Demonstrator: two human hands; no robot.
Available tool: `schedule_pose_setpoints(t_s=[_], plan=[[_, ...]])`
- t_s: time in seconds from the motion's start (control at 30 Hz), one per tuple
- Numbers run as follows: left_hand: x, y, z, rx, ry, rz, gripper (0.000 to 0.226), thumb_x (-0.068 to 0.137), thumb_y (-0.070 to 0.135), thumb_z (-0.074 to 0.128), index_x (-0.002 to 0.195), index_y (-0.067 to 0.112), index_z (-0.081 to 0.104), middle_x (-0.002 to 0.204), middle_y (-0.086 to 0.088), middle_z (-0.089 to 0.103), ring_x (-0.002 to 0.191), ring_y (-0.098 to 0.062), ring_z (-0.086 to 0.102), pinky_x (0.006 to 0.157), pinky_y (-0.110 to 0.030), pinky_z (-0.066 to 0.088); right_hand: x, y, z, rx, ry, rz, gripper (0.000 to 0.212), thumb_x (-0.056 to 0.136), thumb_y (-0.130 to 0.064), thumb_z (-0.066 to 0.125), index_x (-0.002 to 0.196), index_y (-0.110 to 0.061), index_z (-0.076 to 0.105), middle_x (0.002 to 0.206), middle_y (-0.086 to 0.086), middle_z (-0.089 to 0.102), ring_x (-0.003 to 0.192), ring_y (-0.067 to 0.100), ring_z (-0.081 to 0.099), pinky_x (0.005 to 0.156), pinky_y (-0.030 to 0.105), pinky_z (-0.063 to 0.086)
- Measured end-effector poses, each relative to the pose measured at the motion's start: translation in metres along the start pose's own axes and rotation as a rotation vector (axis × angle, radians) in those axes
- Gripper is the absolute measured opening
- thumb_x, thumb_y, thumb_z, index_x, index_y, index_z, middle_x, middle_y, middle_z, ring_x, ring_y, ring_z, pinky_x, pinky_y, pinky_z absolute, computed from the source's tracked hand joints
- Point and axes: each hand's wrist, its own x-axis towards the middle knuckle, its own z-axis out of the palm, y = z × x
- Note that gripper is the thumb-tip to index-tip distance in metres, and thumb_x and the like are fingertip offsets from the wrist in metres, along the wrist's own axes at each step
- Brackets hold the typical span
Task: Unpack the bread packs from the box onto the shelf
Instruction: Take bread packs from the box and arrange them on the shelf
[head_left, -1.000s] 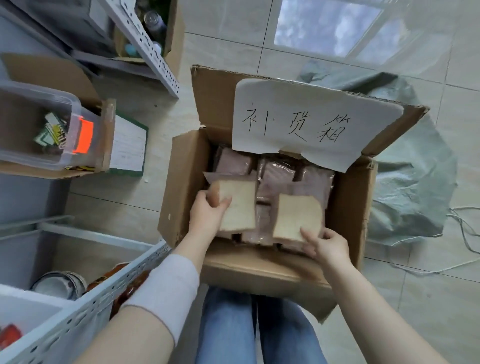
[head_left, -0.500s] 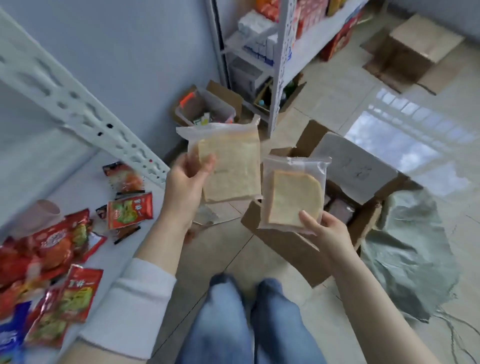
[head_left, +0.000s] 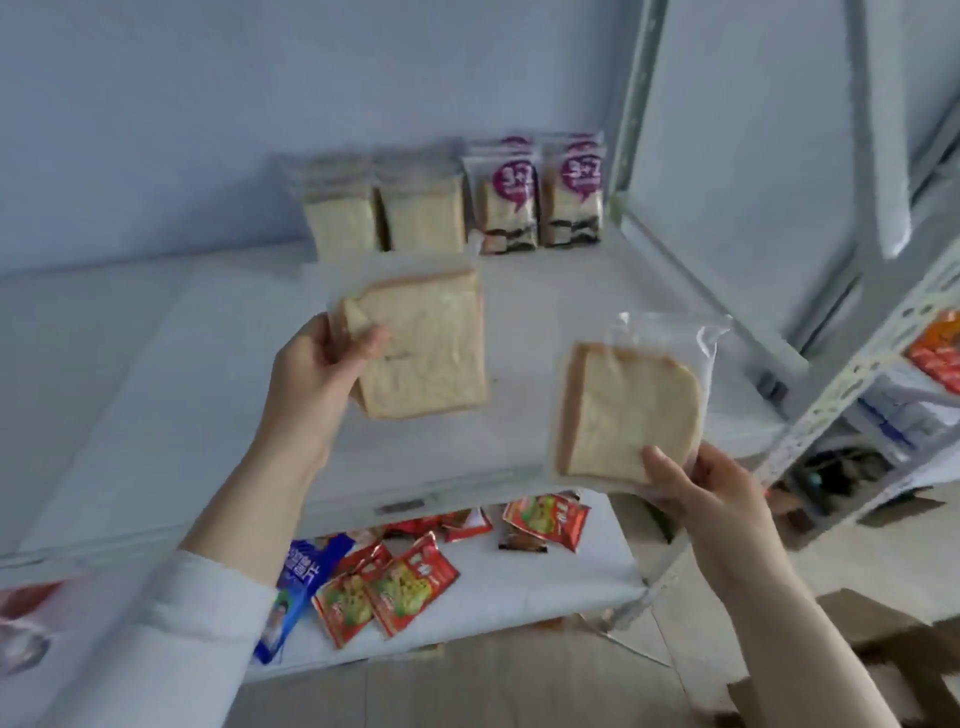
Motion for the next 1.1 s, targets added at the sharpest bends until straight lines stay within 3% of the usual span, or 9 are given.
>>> schedule_pose_setpoints(t_s=[0.17, 0.4, 0.47, 0.57, 0.7, 0.8, 0.9, 1.03, 1.1], plan=[[0.068, -0.037, -0.090, -0.012, 0.132, -0.060, 0.007, 0.083, 0.017, 0.065, 0.084, 0.023, 0.063, 0.089, 0.001, 0.066, 0.086, -0.020, 0.061, 0.082, -0.043, 0.048, 0.066, -0.014, 0.125, -0.039, -0.081, -0.066, 0.017, 0.081, -0.015, 0.068, 0.071, -0.011, 0.054, 0.064, 0.004, 0.049, 0.063, 0.019, 0.054, 0.067, 0.032, 0.052], [0.193, -0.066, -0.087, -0.060, 0.194, -0.057, 0.011, 0.080, 0.013, 0.069, 0.078, 0.021, 0.062, 0.079, 0.001, 0.065, 0.071, -0.014, 0.060, 0.066, -0.030, 0.049, 0.186, -0.033, 0.229, -0.045, -0.051, -0.115, 0.017, 0.080, -0.017, 0.071, 0.086, -0.014, 0.055, 0.077, 0.002, 0.057, 0.077, 0.022, 0.056, 0.082, 0.042, 0.050], [0.222, -0.077, -0.078, -0.057, 0.224, -0.059, 0.013, 0.078, 0.011, 0.070, 0.077, 0.021, 0.062, 0.077, 0.001, 0.064, 0.071, -0.015, 0.059, 0.063, -0.027, 0.048, 0.216, -0.034, 0.244, -0.090, -0.041, -0.106, 0.021, 0.080, -0.021, 0.070, 0.091, -0.012, 0.055, 0.080, 0.004, 0.055, 0.079, 0.022, 0.053, 0.075, 0.039, 0.049], [0.252, -0.094, -0.069, -0.037, 0.238, -0.050, 0.015, 0.073, 0.018, 0.075, 0.077, 0.023, 0.062, 0.078, 0.001, 0.063, 0.076, -0.017, 0.057, 0.070, -0.030, 0.047, 0.249, -0.030, 0.257, -0.214, 0.010, -0.122, 0.026, 0.078, -0.025, 0.072, 0.071, -0.015, 0.049, 0.065, 0.000, 0.045, 0.067, 0.018, 0.042, 0.056, 0.029, 0.033], [0.269, -0.112, -0.067, 0.066, 0.283, 0.003, 0.020, 0.066, 0.038, 0.073, 0.061, 0.031, 0.055, 0.065, 0.015, 0.054, 0.063, -0.002, 0.048, 0.059, -0.015, 0.038, 0.268, -0.025, 0.264, -0.399, 0.096, -0.195, 0.029, 0.071, -0.032, 0.078, 0.077, -0.012, 0.058, 0.084, 0.003, 0.053, 0.072, 0.018, 0.049, 0.065, 0.028, 0.035], [0.271, -0.118, -0.067, 0.164, 0.286, 0.026, 0.027, 0.069, 0.038, 0.075, 0.081, 0.025, 0.055, 0.083, 0.004, 0.059, 0.076, -0.005, 0.054, 0.066, -0.008, 0.041, 0.267, -0.022, 0.270, -0.451, 0.145, -0.227, 0.033, 0.068, -0.033, 0.079, 0.087, -0.021, 0.055, 0.084, -0.001, 0.055, 0.070, 0.017, 0.049, 0.062, 0.025, 0.035], [0.271, -0.112, -0.065, 0.195, 0.304, 0.024, 0.041, 0.074, 0.024, 0.076, 0.104, 0.016, 0.050, 0.088, 0.010, 0.054, 0.080, -0.002, 0.053, 0.068, -0.002, 0.040, 0.262, -0.025, 0.275, -0.409, 0.191, -0.206, 0.042, 0.067, -0.029, 0.080, 0.097, -0.019, 0.053, 0.079, -0.007, 0.055, 0.068, 0.013, 0.050, 0.054, 0.020, 0.036], [0.258, -0.096, -0.069, 0.328, 0.362, 0.018, 0.060, 0.076, 0.019, 0.074, 0.124, -0.001, 0.043, 0.119, -0.013, 0.053, 0.105, -0.023, 0.053, 0.094, -0.028, 0.041, 0.242, -0.037, 0.269, -0.535, 0.167, -0.219, 0.058, 0.071, -0.027, 0.078, 0.119, -0.013, 0.048, 0.108, 0.006, 0.060, 0.102, 0.025, 0.053, 0.082, 0.034, 0.043], [0.239, -0.084, -0.070, 0.517, 0.423, 0.137, 0.062, 0.076, 0.020, 0.074, 0.126, -0.003, 0.044, 0.123, -0.020, 0.051, 0.114, -0.034, 0.048, 0.100, -0.037, 0.033, 0.220, -0.043, 0.256, -0.652, 0.200, -0.283, 0.065, 0.074, -0.026, 0.076, 0.127, -0.011, 0.043, 0.123, 0.008, 0.055, 0.114, 0.027, 0.047, 0.096, 0.036, 0.039]])
